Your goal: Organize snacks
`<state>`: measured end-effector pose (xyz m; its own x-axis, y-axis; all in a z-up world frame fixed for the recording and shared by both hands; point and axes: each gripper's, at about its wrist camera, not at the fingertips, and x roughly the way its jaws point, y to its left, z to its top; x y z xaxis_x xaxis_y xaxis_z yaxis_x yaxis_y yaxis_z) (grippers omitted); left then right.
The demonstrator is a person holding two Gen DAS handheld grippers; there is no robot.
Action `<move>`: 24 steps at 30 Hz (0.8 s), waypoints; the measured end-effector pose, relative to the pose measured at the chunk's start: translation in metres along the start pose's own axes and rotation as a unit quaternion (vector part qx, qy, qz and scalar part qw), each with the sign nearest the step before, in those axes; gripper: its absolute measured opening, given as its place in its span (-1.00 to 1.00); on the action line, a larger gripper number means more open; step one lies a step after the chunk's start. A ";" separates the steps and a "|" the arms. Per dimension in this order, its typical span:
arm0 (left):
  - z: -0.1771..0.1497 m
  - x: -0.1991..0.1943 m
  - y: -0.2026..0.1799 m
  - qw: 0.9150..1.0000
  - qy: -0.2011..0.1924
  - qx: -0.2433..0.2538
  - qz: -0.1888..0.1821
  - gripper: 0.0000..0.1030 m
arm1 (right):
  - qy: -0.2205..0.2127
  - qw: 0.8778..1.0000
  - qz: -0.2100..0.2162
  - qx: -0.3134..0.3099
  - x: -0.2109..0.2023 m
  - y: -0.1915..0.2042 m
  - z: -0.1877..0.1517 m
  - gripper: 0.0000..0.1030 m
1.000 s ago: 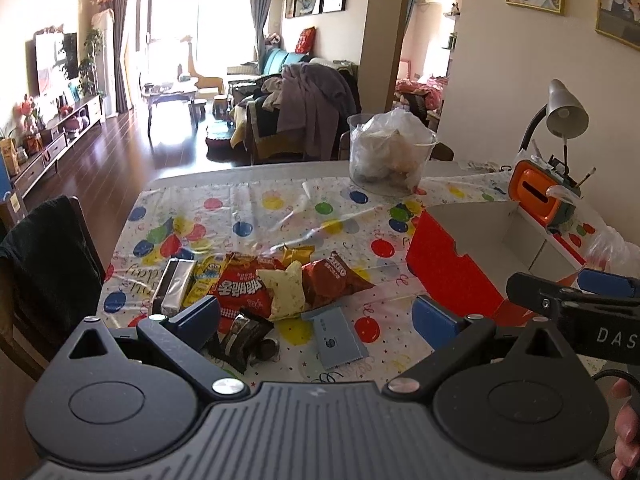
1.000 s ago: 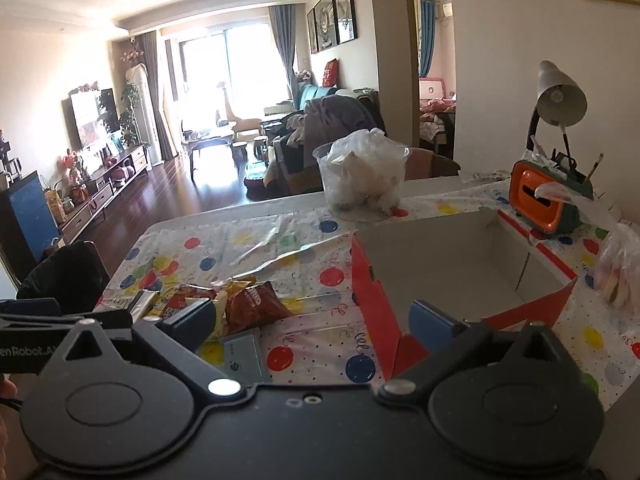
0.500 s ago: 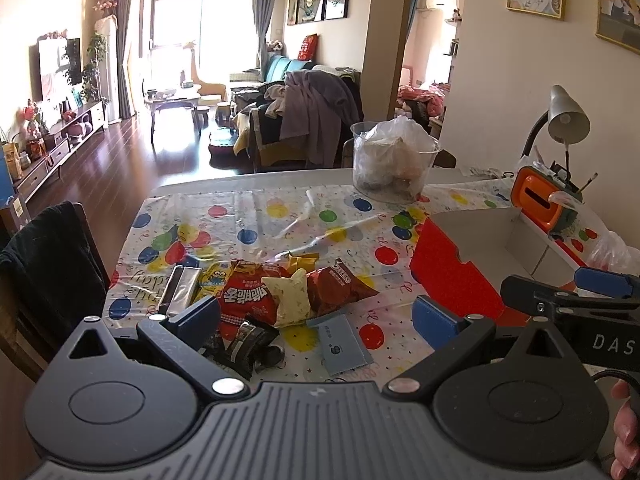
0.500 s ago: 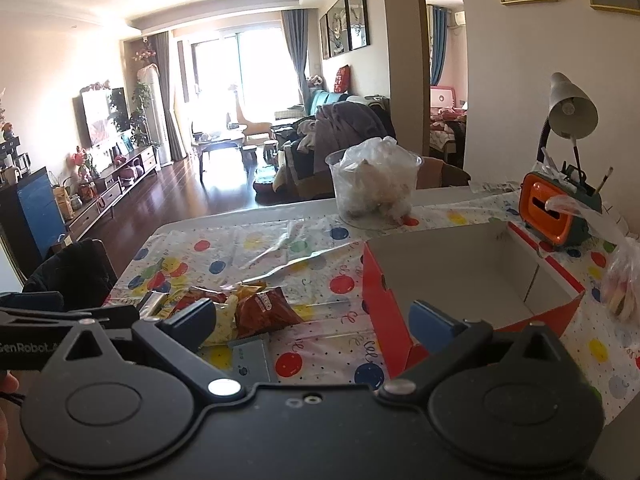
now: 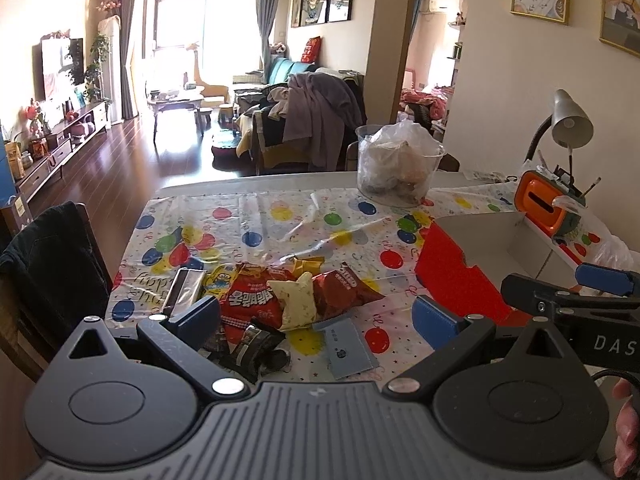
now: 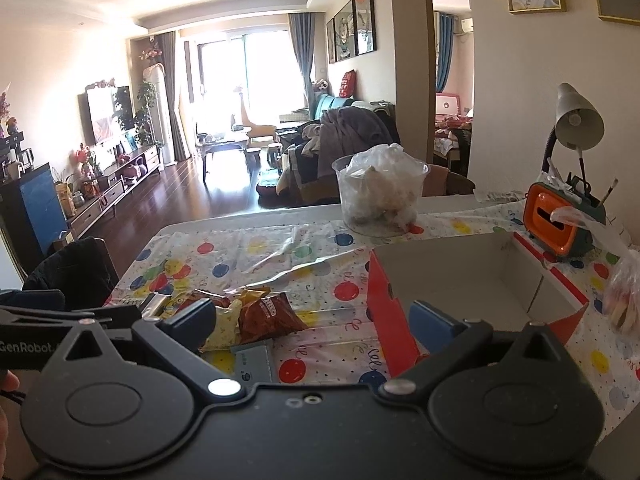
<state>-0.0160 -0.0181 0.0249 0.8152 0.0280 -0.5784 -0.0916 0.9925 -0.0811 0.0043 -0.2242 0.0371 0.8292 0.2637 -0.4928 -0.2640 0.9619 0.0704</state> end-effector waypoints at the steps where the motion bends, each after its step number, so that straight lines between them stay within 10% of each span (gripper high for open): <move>1: 0.000 0.001 0.002 1.000 0.002 -0.003 0.002 1.00 | 0.001 1.000 0.002 -0.003 0.001 0.001 0.001 0.99; 24: -0.042 0.073 0.094 0.993 0.116 -0.010 0.023 0.99 | 0.159 0.974 0.120 -0.109 0.135 0.033 -0.030 0.84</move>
<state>0.0106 0.0719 -0.0588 0.6564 0.0423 -0.7532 -0.1383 0.9883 -0.0650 0.0930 -0.1588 -0.0530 0.5454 0.4091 -0.7315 -0.5583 0.8283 0.0470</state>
